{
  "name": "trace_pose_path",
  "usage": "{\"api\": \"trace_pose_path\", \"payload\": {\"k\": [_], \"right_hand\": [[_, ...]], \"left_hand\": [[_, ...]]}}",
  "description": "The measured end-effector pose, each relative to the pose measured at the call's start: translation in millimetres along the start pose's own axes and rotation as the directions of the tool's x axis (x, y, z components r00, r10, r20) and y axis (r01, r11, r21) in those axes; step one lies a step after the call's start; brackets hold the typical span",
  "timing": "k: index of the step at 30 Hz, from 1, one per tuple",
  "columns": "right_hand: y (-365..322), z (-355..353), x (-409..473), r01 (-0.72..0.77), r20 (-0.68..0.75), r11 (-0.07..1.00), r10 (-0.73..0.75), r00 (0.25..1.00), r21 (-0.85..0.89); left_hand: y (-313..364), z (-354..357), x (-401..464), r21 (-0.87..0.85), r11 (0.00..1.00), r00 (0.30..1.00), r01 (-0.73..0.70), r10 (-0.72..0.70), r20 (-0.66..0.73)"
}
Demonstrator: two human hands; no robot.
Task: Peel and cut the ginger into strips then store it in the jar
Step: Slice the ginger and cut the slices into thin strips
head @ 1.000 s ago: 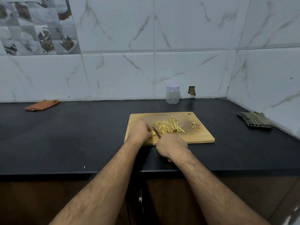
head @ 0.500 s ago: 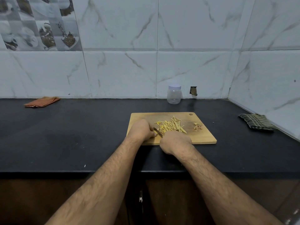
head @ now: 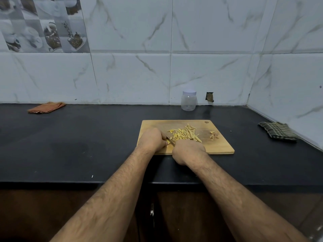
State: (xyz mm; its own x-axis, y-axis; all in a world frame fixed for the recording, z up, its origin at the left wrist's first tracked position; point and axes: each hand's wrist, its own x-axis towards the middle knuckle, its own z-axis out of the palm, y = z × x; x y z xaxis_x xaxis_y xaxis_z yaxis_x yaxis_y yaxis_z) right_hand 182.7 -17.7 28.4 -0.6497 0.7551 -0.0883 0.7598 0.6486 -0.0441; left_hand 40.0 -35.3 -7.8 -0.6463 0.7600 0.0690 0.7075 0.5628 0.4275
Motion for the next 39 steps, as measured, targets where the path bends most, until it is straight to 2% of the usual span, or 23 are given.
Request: {"api": "trace_pose_path", "payload": {"k": [3,7,11,17,21,27,33,39], "right_hand": [[8,5,-11,-0.005,-0.004,1.0,0.005,1.0,-0.003],[14,10,-21,-0.023,0.026,0.999,0.023,0.999,0.022],[9,8,-18,-0.037,0.027,0.999,0.036,0.999,0.039],[15,13,-21,-0.041,0.032,0.997,0.039,0.999,0.063],[21,13,-25,-0.068,0.053,0.994,0.064,0.997,0.084],[12,10,-19,-0.071,-0.038,0.986,0.077,0.996,0.148],[1,11,-10,-0.047,-0.024,0.989,0.051,0.998,0.143],[-1,8,-9,-0.054,0.002,0.99,0.055,0.999,0.127]], "left_hand": [[-5,2,-3,0.007,0.999,0.998,0.053,-0.053,-0.031],[-7,2,-5,0.024,0.999,0.998,0.033,-0.031,-0.049],[-6,0,-3,0.029,0.999,1.0,0.019,-0.019,0.002],[0,-3,-2,0.055,0.998,0.999,0.035,-0.035,0.01],[-2,-2,-2,0.007,0.999,0.999,0.033,-0.033,0.012],[-11,7,-14,-0.115,0.991,0.99,-0.064,0.049,-0.131],[-11,12,-25,0.032,0.985,0.961,-0.171,0.174,-0.213],[-8,12,-28,0.109,0.98,0.96,-0.169,0.188,-0.209]]}}
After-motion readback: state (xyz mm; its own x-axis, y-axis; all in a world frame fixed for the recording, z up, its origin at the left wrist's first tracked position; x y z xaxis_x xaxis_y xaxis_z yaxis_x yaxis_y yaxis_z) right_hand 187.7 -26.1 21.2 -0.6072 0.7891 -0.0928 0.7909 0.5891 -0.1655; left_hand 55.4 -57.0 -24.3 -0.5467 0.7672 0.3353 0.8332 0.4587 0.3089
